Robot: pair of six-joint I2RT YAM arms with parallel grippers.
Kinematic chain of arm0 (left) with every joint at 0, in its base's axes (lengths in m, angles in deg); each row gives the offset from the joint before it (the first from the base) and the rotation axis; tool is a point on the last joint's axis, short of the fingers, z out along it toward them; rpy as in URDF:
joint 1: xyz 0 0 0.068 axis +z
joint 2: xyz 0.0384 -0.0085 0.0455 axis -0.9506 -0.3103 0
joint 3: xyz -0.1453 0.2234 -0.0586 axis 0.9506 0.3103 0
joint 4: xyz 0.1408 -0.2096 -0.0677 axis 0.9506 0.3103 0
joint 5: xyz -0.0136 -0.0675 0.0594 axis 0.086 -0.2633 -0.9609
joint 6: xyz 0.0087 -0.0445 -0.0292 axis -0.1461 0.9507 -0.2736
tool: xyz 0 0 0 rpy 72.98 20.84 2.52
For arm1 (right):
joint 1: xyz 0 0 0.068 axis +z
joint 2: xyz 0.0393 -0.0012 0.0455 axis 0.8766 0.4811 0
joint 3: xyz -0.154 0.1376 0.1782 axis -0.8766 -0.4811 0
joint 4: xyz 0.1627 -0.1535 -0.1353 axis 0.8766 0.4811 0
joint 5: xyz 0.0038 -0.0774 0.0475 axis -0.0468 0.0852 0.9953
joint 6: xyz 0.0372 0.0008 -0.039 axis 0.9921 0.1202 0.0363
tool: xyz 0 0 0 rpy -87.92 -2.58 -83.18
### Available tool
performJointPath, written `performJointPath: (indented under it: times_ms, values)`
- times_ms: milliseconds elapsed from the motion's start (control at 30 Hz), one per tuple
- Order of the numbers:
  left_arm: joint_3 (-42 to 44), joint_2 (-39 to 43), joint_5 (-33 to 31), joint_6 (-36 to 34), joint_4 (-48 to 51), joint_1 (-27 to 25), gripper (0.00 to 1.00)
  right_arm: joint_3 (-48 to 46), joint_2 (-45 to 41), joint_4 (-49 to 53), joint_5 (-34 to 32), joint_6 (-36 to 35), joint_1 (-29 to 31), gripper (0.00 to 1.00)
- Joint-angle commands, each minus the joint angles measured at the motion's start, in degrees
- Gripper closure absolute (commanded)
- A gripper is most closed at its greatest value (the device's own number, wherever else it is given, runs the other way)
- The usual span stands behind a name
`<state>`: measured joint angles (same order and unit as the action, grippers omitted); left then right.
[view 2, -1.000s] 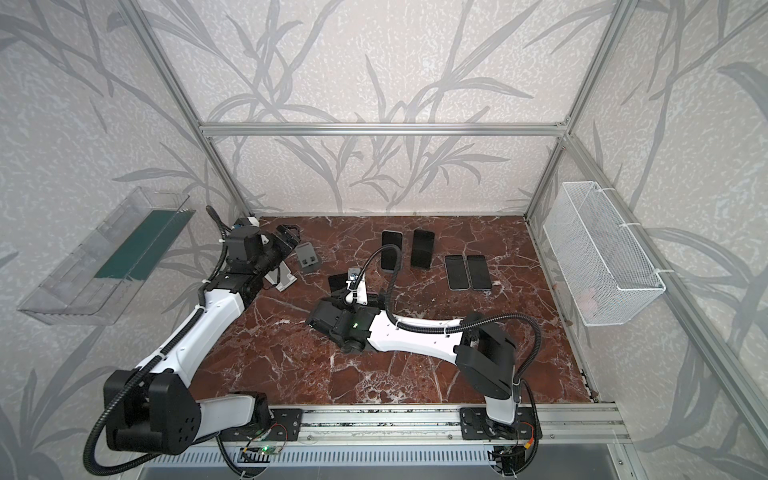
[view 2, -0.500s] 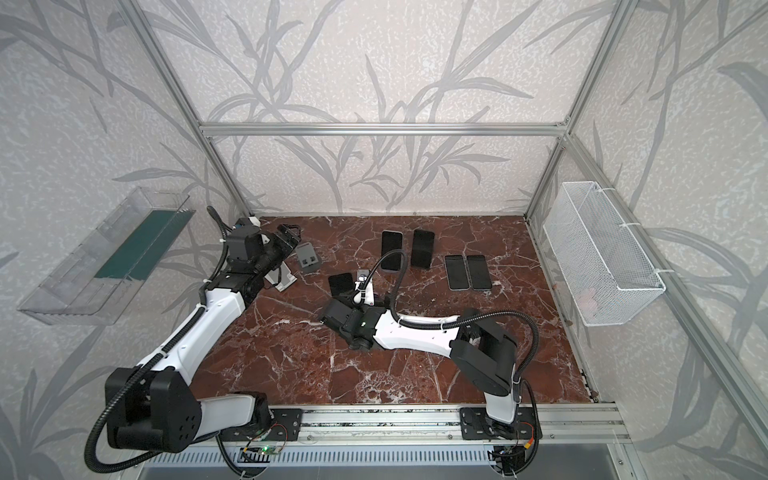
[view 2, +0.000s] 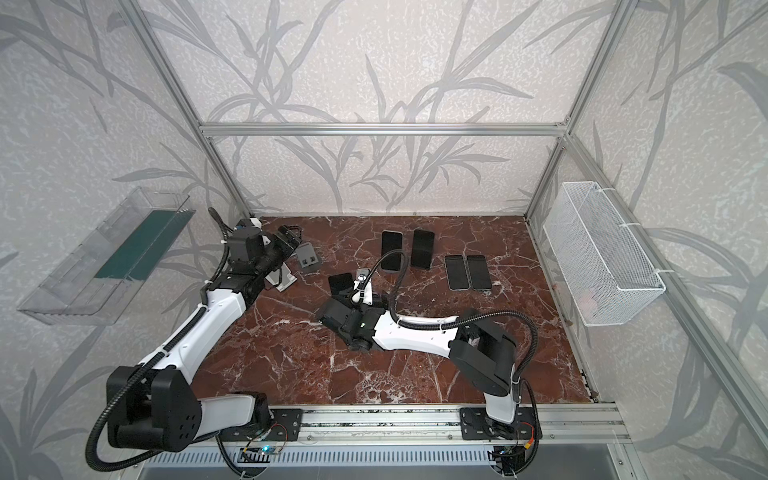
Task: Remove the phone from the phone stand
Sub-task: 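Close the right gripper on the purple-framed phone and lift it from the stand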
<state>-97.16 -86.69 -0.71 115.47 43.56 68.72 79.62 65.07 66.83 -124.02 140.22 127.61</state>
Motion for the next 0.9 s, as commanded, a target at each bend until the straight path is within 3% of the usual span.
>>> performJointPath:
  times_ms: [0,867]
  values:
    - [0.42,-0.42,0.5,0.47,-1.39,0.23,0.14,0.21,1.46,0.13,-2.49,1.41,-0.22,0.1]
    - [2.69,0.84,1.63,2.45,-5.47,0.12,0.15,-2.37,3.22,-3.18,-3.67,0.44,-0.36,0.22]
